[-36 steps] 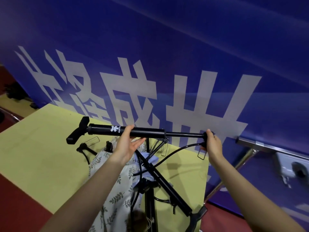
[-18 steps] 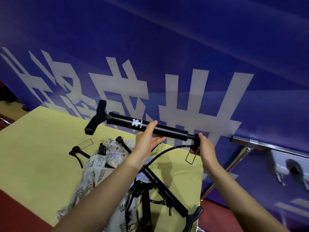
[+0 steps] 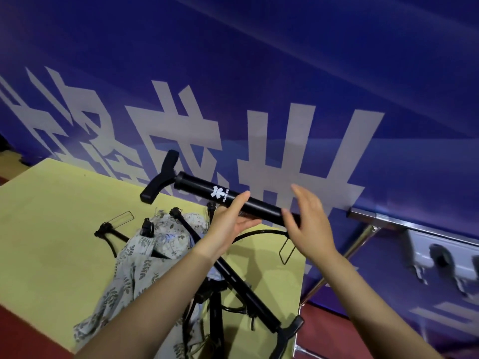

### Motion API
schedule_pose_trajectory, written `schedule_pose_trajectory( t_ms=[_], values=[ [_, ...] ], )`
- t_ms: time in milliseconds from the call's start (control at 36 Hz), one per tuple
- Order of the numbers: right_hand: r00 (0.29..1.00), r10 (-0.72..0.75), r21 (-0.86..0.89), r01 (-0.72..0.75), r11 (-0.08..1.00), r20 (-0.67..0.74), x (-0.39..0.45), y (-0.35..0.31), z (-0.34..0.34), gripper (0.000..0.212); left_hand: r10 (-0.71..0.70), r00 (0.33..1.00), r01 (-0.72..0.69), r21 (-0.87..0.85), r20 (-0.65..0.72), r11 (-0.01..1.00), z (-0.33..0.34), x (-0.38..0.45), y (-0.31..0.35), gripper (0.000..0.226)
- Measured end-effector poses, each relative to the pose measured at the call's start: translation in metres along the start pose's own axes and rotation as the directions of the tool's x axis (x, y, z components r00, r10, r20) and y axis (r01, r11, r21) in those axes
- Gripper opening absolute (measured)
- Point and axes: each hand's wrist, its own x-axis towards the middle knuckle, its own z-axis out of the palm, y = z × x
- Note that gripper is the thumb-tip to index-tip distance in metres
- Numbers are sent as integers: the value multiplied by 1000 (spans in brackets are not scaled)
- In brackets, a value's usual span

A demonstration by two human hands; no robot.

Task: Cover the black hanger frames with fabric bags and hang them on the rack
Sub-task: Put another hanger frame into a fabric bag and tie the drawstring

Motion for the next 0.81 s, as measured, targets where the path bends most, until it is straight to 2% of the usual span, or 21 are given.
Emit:
schedule_pose_trajectory(
  t_ms=[28, 83, 139, 194, 250, 333, 389, 444, 500, 583, 639, 667, 722, 750, 806],
  values=[
    [992, -78, -45, 82, 996, 101, 2, -4, -2, 53, 6, 1000, -6, 26, 21, 1000, 0, 0, 1, 32],
    [948, -109, -111, 148, 983, 300, 7, -9, -3, 54, 16, 1000, -18, 92, 20, 996, 0, 0, 4, 41],
    [910, -11, -59, 39, 997, 415, 11, -11, 1, 45, 19, 999, -14, 123, -40, 992, -3, 3, 7, 49],
    [887, 68, 22, -87, 996, 456, 10, -10, 8, 42, 13, 996, -2, 126, -89, 992, -10, 4, 7, 51],
    [888, 97, 41, -129, 991, 450, 5, -9, 15, 41, 24, 995, -4, 201, -99, 980, -26, 3, 5, 55],
    [908, 157, 68, -199, 978, 388, 1, -11, 21, 37, 109, 980, -16, 481, -165, 876, -64, -2, -13, 48],
    [929, 195, 119, -242, 963, 314, 6, -16, 20, 38, 157, 967, 26, 694, -200, 720, -95, -4, -34, 32],
    [950, 214, 157, -253, 954, 229, 15, -23, 16, 33, 135, 962, 122, 818, -235, 562, -126, -8, -60, 26],
    [960, 213, 209, -250, 945, 183, 23, -31, 8, 31, 157, 943, 155, 805, -293, 572, -147, -16, -81, 31],
    [968, 186, 201, -218, 955, 170, 33, -41, -3, 29, 299, 893, 81, 775, -336, 627, -155, -27, -91, 52],
    [969, 177, 155, -204, 967, 174, 38, -46, -7, 30, 364, 898, -16, 810, -246, 586, -154, -29, -91, 47],
    [971, 171, 129, -193, 973, 165, 41, -47, -8, 32, 371, 916, -65, 853, -156, 518, -153, -28, -89, 40],
    [978, 165, 91, -177, 980, 131, 44, -49, -10, 36, 340, 940, -145, 936, 29, 321, -157, -24, -88, 30],
    [981, 165, 81, -174, 981, 106, 45, -51, -13, 37, 313, 947, -157, 956, 75, 247, -162, -20, -90, 28],
    [983, 174, 77, -179, 981, 59, 47, -52, -18, 37, 265, 962, -117, 979, 71, 164, -172, -14, -92, 28]
  ],
)
